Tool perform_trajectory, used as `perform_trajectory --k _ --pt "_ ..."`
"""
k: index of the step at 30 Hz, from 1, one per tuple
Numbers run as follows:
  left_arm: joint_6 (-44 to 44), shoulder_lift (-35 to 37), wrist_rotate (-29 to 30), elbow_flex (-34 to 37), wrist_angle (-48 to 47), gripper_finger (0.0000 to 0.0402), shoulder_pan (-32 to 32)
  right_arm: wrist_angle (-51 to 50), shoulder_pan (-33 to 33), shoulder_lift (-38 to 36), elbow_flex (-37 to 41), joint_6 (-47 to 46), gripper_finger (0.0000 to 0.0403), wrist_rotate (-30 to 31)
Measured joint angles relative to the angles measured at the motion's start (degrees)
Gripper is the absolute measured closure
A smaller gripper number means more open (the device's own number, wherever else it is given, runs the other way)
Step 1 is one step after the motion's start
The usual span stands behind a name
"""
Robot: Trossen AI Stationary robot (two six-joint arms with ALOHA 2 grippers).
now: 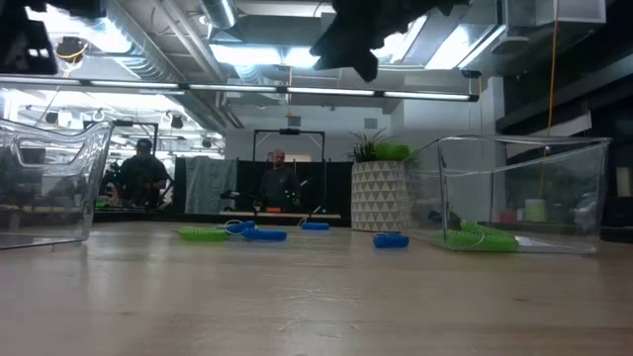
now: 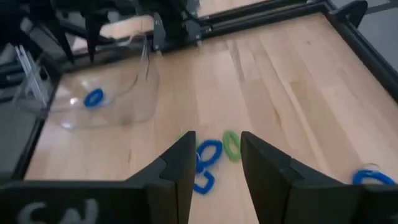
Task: Sort spring keychains
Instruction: Put the green spring keychain into the top transparent bin
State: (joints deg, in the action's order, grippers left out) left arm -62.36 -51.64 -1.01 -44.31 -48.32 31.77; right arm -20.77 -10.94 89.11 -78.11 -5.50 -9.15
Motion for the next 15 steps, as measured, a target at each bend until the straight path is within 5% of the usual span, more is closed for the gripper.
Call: perform_trajectory --k 8,15 --pt "-1.6 0.0 5.8 0.0 2.1 0.0283 0.0 -9.3 0.1 -6.3 1.1 7.6 0.0276 0.0" --pt "-1.6 0.0 9.3 0.0 2.3 0.0288 0.0 -1.3 0.0 -14.6 15.0 2.4 0.0276 -0.5"
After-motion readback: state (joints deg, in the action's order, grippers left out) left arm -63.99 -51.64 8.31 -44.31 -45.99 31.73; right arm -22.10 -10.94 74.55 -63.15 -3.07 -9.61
